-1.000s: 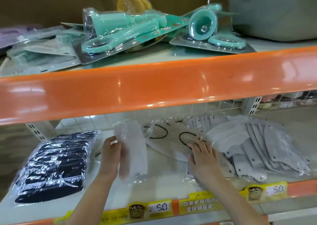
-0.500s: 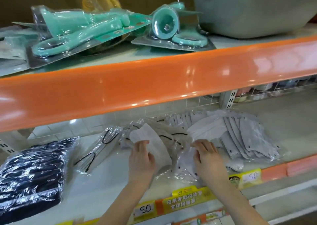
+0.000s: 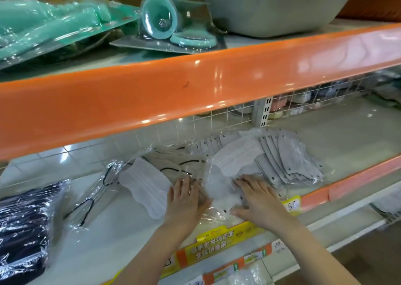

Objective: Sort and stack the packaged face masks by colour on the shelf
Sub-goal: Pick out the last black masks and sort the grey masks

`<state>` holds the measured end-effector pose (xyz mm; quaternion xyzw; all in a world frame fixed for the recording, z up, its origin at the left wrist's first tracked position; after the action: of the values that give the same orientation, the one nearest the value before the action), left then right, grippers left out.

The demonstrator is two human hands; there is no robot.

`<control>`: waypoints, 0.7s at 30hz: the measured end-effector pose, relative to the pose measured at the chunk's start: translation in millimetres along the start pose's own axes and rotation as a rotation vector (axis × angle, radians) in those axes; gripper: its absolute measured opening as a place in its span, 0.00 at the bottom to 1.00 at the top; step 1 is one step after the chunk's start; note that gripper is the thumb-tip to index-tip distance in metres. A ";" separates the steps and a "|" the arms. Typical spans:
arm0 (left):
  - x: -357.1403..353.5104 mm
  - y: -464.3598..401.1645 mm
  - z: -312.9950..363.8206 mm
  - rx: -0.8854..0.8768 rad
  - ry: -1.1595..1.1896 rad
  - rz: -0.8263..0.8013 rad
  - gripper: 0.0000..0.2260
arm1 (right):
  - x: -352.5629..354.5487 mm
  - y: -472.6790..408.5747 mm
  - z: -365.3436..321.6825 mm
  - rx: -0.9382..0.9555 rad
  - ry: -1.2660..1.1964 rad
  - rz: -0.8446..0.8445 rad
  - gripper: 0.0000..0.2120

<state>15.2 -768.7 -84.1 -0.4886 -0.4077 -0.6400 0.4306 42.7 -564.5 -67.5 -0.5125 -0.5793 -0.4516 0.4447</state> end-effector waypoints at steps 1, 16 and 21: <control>1.3 0.5 -4.8 0.006 -0.003 0.008 0.30 | -1.6 -2.0 1.0 -0.010 0.002 0.020 0.40; 11.4 0.0 -38.1 0.113 0.006 0.129 0.25 | -19.8 -5.7 -61.5 0.166 0.015 0.049 0.44; 10.9 -2.5 -42.5 0.166 0.015 0.148 0.24 | -11.3 -18.2 -67.5 0.101 0.147 0.049 0.41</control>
<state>-0.5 -809.6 -81.7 -0.4754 -0.4190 -0.5740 0.5186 29.1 -634.1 -66.5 -0.4688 -0.5545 -0.4471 0.5224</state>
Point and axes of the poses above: each hand's wrist, its own y-axis away from the middle knuckle, its own x-axis out of the back of the hand, z = x × y, the point moved 2 cm from there along -y, towards the middle knuckle, and after that the axes turned 4 degrees about -x, right-handed, at the moved point
